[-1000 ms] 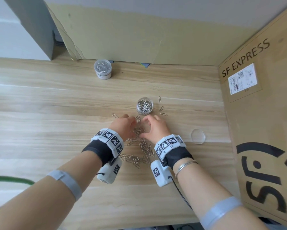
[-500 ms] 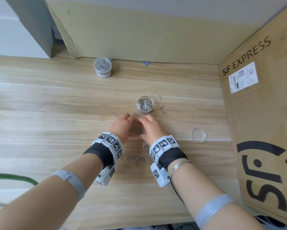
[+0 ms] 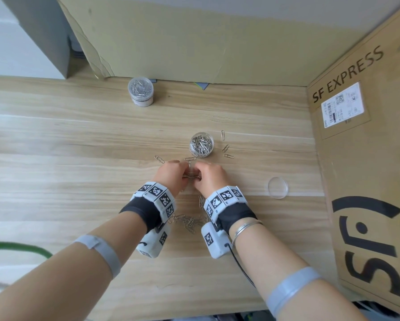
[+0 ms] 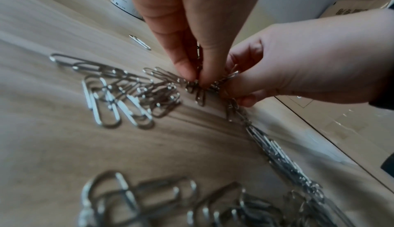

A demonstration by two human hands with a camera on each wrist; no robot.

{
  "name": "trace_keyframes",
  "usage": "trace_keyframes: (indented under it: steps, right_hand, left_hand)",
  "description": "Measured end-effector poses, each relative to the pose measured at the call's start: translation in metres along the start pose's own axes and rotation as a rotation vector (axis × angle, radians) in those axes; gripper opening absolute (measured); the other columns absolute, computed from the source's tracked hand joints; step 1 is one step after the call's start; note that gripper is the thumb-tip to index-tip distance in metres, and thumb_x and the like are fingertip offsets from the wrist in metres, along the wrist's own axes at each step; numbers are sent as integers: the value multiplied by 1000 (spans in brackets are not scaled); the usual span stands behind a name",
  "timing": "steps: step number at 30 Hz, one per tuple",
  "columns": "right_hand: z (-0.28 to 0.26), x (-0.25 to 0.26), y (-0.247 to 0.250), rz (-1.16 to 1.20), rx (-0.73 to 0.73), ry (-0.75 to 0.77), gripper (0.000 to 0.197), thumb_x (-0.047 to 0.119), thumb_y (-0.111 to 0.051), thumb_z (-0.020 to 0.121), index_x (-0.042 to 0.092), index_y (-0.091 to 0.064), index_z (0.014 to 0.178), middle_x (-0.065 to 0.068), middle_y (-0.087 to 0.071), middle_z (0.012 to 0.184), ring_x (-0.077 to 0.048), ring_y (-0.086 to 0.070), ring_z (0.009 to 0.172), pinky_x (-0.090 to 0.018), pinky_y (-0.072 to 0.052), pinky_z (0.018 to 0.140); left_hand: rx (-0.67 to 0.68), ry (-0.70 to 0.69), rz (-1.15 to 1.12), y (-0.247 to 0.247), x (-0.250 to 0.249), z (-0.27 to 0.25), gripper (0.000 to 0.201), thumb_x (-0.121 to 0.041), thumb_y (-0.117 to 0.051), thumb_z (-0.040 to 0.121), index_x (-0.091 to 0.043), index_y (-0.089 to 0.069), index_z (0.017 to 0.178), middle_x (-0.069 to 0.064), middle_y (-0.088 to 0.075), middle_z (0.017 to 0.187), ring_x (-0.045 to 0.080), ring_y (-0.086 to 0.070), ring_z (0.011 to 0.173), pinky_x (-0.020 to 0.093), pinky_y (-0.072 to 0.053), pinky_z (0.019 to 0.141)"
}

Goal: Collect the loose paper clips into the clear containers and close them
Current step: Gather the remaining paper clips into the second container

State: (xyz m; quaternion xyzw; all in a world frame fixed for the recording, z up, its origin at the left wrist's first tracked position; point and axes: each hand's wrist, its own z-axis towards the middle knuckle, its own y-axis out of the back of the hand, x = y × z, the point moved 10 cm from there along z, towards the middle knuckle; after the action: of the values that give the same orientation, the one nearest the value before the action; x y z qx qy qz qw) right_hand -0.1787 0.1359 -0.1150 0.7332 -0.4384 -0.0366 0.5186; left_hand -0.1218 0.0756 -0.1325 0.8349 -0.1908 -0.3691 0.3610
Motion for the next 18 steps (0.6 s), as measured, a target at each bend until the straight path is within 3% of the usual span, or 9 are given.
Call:
trace_keyframes:
  steps: [5, 9, 13, 18]
  right_hand:
    - [0, -10, 11, 76, -21, -56, 25, 9, -62, 80, 17, -68, 103, -8, -72, 96, -25, -66, 88, -32, -55, 78]
    - [7, -6, 41, 113, -102, -22, 20, 10, -64, 81, 16, -69, 99, -6, -72, 88, -17, -61, 72, -23, -49, 64]
    - [24, -4, 72, 155, -195, -18, 14, 9, -67, 78, 16, -70, 90, -4, -73, 87, -20, -67, 78, -33, -58, 75]
    - [44, -11, 80, 164, -187, -77, 16, 15, -66, 80, 16, -70, 96, -3, -73, 94, -20, -67, 90, -22, -49, 76]
  left_hand:
    - [-26, -13, -74, 10, -7, 0, 19, -7, -55, 83, -5, -66, 98, 14, -69, 98, 28, -61, 93, 28, -44, 76]
    - [-109, -48, -103, 40, -23, 6, 18, -7, -54, 84, -6, -67, 97, 12, -70, 97, 28, -63, 92, 30, -46, 79]
    - [-147, -64, -143, 67, -36, 24, 17, -8, -55, 84, -5, -66, 96, 14, -70, 95, 30, -63, 92, 34, -49, 81]
    - [-144, -27, -107, 76, -43, 46, 19, -10, -54, 86, -7, -65, 101, 14, -69, 102, 30, -62, 97, 35, -48, 81]
